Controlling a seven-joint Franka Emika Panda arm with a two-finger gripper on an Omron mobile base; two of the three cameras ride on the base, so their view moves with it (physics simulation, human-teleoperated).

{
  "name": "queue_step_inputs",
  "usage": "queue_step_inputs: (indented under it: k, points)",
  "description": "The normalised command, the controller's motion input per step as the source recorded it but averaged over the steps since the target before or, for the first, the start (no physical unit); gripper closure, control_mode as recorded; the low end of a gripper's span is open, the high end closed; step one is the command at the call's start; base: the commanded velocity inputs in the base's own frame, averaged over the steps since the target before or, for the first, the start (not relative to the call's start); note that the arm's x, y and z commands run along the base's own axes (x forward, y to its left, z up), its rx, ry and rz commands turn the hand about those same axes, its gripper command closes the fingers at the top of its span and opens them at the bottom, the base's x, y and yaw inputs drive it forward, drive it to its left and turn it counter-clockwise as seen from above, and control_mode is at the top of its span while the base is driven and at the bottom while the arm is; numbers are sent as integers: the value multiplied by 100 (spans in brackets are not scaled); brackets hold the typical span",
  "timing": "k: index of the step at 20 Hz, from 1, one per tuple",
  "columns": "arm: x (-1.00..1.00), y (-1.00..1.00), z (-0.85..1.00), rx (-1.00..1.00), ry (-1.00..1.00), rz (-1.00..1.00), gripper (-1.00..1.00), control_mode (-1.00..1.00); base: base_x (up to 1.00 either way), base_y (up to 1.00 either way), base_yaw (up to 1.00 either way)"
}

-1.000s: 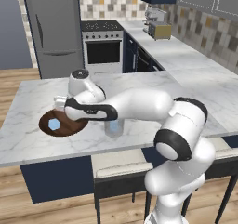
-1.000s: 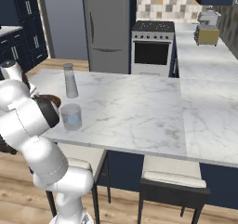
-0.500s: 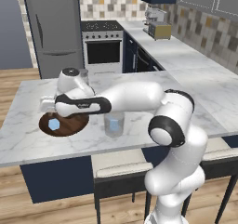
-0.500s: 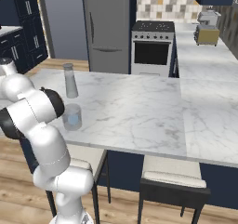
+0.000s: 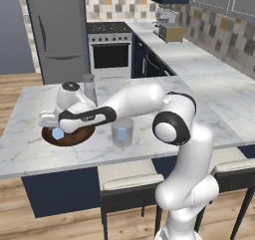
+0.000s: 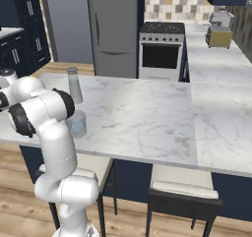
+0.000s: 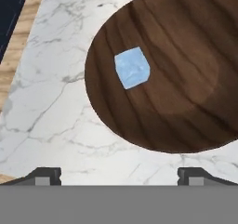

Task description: There are two ice cubes in the ice bowl. Place both ice cubes in the glass cup.

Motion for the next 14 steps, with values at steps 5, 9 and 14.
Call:
queue_step_inputs:
  k: [5, 9, 14]
  points:
    - [31, 26, -2, -4, 0, 0, -100, -100, 0, 0, 0]
    - [38, 9, 0, -1, 1, 0, -100, -100, 0, 0, 0]
    - [12, 0, -14, -1, 9, 7, -100, -100, 0, 0, 0]
